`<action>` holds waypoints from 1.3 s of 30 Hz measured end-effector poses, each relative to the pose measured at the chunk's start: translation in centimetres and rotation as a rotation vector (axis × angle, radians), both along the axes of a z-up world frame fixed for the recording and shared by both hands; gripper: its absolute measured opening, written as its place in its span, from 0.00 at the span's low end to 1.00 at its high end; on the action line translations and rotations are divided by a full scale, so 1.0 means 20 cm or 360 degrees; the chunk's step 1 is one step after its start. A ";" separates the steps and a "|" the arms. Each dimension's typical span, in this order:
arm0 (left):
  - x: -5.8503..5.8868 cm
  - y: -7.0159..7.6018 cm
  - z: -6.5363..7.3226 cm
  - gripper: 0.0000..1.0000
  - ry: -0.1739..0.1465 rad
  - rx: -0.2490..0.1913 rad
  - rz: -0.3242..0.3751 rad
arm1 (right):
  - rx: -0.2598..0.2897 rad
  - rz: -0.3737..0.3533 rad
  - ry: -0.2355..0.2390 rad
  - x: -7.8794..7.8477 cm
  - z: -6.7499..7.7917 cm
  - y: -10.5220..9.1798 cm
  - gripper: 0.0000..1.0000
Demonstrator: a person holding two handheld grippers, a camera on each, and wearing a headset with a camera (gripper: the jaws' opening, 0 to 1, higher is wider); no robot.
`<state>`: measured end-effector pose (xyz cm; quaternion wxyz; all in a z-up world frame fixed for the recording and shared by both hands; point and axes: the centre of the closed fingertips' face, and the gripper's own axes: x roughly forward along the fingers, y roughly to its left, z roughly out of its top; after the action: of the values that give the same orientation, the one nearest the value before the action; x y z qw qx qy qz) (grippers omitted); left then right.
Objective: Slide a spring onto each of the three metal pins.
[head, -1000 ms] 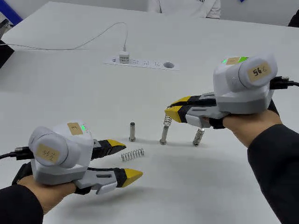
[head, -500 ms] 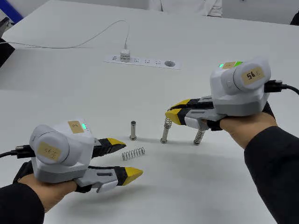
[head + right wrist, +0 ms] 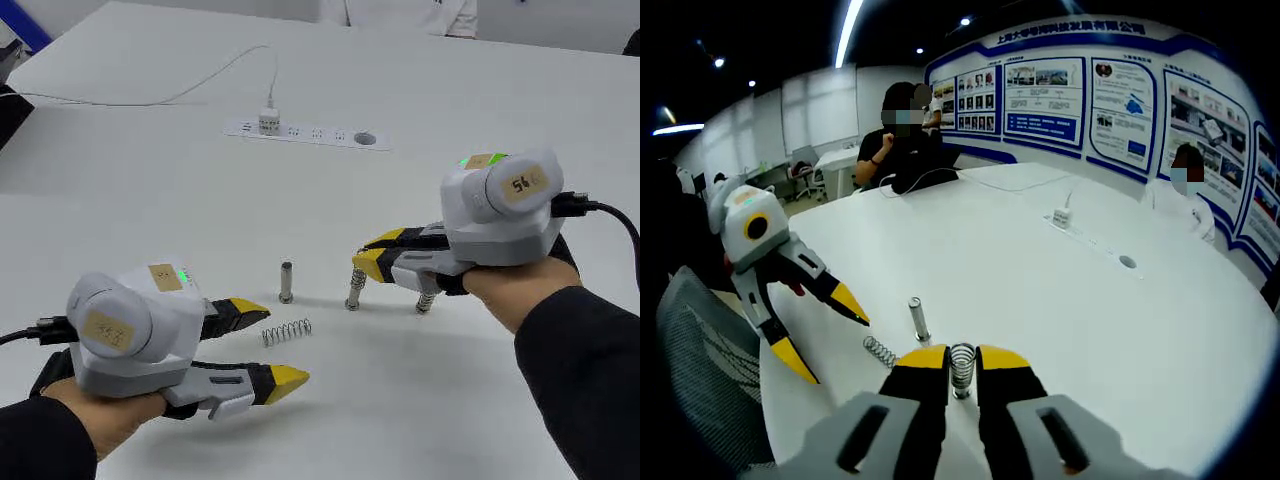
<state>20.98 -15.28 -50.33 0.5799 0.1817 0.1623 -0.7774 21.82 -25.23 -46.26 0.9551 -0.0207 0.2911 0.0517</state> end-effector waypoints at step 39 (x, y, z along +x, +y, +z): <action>0.02 0.01 -0.01 0.53 0.0016 0.0011 0.0032 | 0.0010 0.0001 0.0108 0.00 -0.17 0.00 0.13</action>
<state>21.40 -15.12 -50.51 0.5862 0.1782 0.1696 -0.7719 21.73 -25.27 -49.73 0.9447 -0.0161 0.3230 0.0535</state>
